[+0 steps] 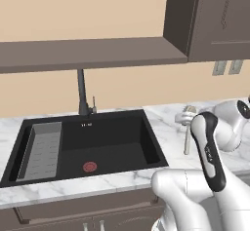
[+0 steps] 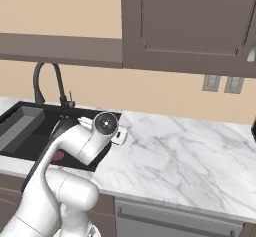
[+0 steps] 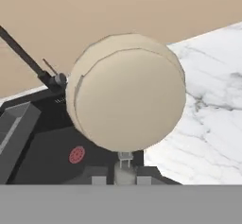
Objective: Grab the spray bottle from the cabinet, then place it next to the cutting board for sanitizing. Then grab the dish brush from the countertop next to the sink and place it next to the cutting board.
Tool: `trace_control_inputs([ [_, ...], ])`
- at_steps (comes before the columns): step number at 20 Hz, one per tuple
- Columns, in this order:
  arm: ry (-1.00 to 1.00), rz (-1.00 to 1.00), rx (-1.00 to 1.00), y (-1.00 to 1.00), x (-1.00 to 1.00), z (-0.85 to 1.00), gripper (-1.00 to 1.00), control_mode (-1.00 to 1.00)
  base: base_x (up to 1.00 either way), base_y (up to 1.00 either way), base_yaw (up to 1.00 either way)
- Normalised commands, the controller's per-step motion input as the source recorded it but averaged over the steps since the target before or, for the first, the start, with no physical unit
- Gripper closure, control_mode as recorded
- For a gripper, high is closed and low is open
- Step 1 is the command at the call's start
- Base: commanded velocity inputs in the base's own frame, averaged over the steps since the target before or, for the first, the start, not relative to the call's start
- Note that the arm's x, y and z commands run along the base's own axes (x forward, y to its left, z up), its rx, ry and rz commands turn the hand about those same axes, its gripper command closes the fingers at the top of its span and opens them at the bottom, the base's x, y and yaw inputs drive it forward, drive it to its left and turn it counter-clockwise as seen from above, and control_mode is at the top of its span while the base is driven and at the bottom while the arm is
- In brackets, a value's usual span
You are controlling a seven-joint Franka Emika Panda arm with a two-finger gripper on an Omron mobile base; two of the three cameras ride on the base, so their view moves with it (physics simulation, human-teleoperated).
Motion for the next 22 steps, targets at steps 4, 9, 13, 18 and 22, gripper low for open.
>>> trace_control_inputs([
  [4,-0.47,0.05,0.14,0.05,-0.22,0.99,1.0,-1.0,0.0,0.0,0.0],
  [9,-0.09,0.0,-0.01,0.02,-0.46,0.92,1.0,-1.0,0.0,0.0,0.0],
  [13,0.0,0.0,-0.02,0.0,-0.53,0.87,1.0,-1.0,0.0,0.0,0.0],
  [18,0.0,0.0,-0.05,0.0,-0.61,0.66,1.0,-1.0,0.0,0.0,0.0],
  [22,0.0,0.0,-0.05,0.01,-0.65,0.48,1.0,-1.0,0.0,0.0,0.0],
])
